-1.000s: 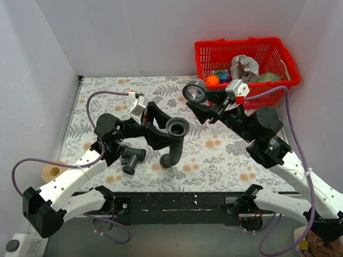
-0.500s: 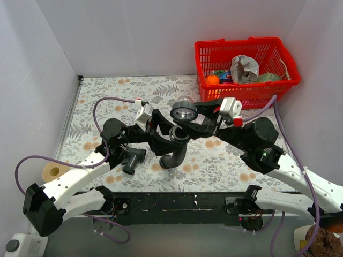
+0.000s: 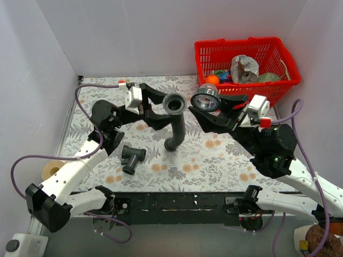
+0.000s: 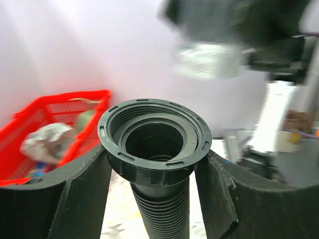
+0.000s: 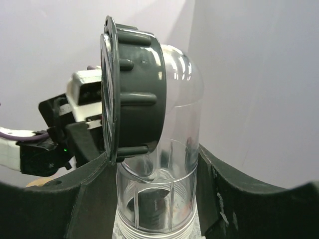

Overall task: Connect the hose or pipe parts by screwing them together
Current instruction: Install the adaptor on the pipeline.

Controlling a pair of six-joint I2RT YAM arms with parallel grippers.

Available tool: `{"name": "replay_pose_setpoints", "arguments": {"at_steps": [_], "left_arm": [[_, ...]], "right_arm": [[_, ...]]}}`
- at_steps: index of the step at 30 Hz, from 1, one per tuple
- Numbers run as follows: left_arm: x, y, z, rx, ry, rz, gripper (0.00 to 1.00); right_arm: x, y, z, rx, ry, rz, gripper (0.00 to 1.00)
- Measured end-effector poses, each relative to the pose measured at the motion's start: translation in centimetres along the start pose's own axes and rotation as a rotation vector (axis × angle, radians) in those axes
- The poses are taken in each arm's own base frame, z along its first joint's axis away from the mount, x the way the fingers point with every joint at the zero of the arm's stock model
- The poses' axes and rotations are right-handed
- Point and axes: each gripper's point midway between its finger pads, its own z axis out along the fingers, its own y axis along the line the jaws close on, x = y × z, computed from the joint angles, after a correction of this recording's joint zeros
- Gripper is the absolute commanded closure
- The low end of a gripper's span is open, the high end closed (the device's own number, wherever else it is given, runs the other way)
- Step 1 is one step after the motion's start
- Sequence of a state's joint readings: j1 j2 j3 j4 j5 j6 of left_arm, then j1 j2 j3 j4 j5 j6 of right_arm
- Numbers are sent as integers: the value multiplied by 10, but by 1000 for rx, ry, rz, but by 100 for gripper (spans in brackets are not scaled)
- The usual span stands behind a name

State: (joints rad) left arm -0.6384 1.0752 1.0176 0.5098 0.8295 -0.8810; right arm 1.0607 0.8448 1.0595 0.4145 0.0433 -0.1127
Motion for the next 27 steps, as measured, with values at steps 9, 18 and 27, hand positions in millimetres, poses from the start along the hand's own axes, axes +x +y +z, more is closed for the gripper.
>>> {"name": "replay_pose_setpoints", "arguments": {"at_steps": [9,18,27], "left_arm": [[42,145,-40,-303,130,235,100],[103,103,-42,-137,212,221,100],[128,8,-36,40,160,19,100]], "right_arm": [[-20,-11,-13,49,-31,-36,99],[-13,-17,-28,83,-16,-46,99],[40,-11,-20,74,88,-21,99]]}}
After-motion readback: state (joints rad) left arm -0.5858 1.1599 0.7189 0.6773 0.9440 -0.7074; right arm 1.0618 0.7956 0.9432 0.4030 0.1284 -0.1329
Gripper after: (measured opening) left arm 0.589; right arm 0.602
